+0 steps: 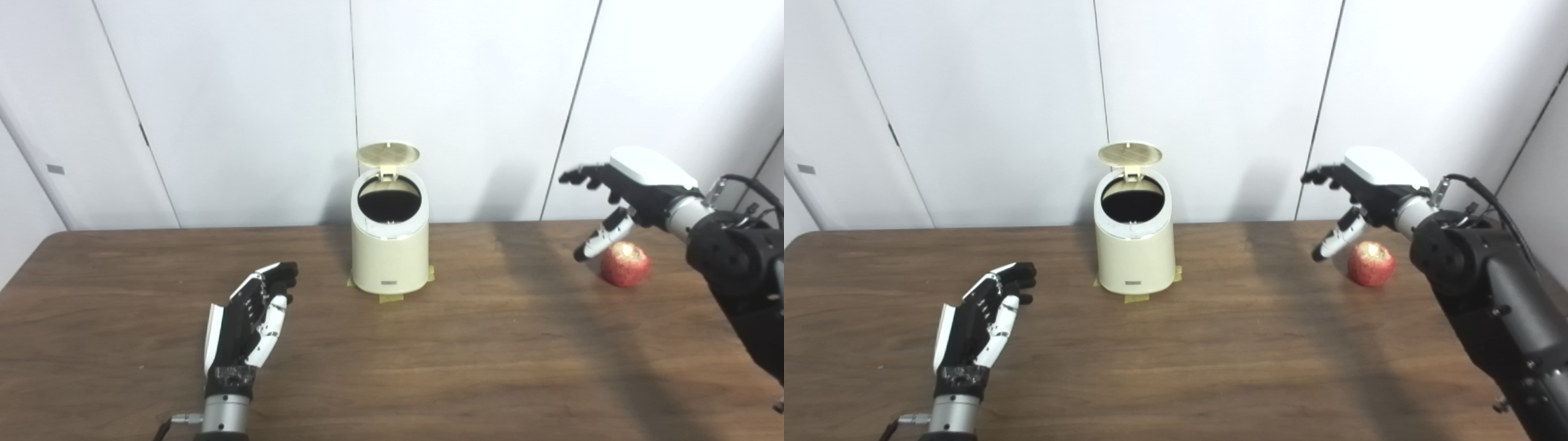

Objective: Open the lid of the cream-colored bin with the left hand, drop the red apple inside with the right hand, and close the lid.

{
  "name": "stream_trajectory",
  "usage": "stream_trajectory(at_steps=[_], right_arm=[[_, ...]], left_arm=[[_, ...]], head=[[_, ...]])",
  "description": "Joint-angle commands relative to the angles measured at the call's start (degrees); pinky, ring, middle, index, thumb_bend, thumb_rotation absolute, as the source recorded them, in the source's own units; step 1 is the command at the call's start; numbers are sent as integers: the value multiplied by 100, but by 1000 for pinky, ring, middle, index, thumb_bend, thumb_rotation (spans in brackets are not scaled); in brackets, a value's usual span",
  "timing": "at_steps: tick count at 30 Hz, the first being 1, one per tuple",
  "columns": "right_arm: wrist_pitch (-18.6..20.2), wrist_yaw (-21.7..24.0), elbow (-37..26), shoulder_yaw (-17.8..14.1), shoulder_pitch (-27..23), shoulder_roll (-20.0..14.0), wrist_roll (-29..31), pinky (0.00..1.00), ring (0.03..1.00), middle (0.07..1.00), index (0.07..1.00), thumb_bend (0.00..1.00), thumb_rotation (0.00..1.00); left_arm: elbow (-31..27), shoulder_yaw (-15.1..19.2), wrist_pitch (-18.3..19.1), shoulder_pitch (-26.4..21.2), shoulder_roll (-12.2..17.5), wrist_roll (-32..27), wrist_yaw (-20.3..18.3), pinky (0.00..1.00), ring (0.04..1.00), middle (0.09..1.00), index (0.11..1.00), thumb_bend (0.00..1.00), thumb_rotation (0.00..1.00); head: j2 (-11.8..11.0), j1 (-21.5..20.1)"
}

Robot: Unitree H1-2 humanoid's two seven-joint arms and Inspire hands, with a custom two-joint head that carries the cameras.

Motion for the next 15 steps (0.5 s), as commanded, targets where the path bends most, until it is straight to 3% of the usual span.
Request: stream_trajectory(at_steps=[1,6,15], right_arm=[[42,-149,170,-73,-364,-212,-118,587,763,808,786,979,186],[-100,-288,696,6,-360,-237,-172,581,744,805,776,984,183],[-114,-286,1137,230,-255,-259,-279,634,804,841,791,944,154]], left_arm=[[61,21,-161,-115,7,-37,-20,670,734,743,718,213,605],[90,-3,-173,-131,-14,-26,-7,658,732,743,718,210,603],[85,6,-120,-149,7,34,21,677,739,747,720,207,628]], head=[[6,-5],[18,-14],[13,3]])
